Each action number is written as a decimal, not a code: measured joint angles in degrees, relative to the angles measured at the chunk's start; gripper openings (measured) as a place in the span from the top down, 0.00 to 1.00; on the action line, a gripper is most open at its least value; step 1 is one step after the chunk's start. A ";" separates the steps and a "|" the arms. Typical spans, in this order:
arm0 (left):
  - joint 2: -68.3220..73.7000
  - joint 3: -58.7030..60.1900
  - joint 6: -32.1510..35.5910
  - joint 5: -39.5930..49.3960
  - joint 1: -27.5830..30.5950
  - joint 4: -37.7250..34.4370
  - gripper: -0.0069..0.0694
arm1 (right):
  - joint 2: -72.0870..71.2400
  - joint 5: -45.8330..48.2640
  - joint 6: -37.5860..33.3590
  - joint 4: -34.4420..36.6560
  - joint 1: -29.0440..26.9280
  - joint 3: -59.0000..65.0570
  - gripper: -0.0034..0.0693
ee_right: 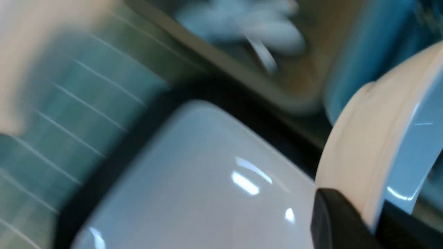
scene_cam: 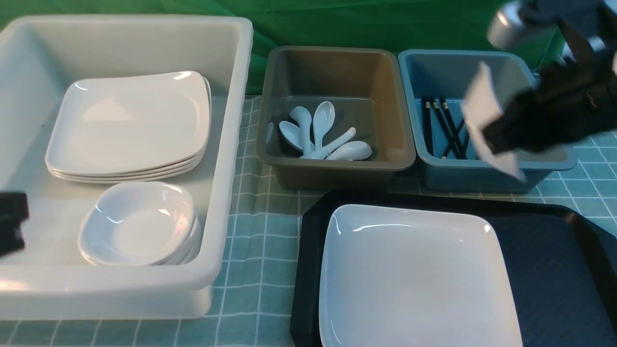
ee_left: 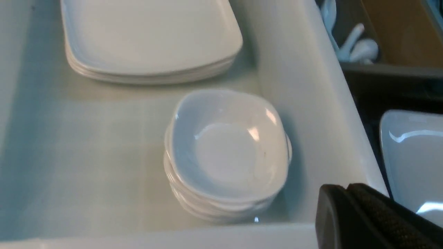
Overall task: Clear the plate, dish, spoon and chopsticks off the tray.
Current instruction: Use the right arm to put the small plate into the large storage box on the left
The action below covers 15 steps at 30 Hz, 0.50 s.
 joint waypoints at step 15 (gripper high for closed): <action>-3.49 -2.55 -9.78 -7.23 0.00 10.27 0.90 | 30.35 -5.08 -1.74 2.83 25.60 -32.77 0.87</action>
